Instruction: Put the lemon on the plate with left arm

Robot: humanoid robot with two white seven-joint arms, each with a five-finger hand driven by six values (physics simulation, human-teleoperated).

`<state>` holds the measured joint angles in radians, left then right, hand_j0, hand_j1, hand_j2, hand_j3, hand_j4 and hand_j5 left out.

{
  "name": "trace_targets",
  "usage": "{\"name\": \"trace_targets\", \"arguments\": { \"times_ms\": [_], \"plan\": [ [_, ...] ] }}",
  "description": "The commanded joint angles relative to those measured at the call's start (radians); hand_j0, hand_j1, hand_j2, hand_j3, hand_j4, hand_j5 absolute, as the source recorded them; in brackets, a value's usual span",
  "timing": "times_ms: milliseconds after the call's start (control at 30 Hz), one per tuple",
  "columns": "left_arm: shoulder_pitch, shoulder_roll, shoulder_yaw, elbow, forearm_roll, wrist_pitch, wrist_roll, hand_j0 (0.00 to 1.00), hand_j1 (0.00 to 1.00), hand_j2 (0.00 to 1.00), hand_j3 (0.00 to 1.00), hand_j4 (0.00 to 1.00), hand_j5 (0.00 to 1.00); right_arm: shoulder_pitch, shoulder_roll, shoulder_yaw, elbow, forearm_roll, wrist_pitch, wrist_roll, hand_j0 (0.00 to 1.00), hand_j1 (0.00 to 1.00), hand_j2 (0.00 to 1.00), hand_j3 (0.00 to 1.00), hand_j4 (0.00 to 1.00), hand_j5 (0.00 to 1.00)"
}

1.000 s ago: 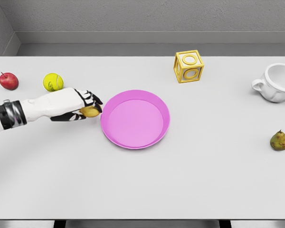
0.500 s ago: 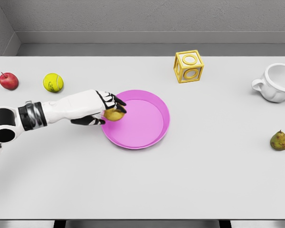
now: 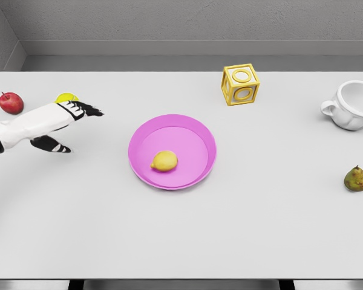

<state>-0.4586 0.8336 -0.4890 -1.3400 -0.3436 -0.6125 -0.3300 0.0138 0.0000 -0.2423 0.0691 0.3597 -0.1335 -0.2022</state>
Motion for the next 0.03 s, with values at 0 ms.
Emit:
{"name": "trace_targets", "arguments": {
  "times_ms": [0],
  "plan": [
    [0.002, 0.019, 0.018, 0.053, 0.011, 0.002, 0.000, 1.00, 1.00, 1.00, 1.00, 1.00, 1.00, 0.000, 0.000, 0.000, 0.000, 0.001, 0.000, 0.001, 1.00, 1.00, 1.00, 1.00, 1.00, 1.00]
  ]
}}
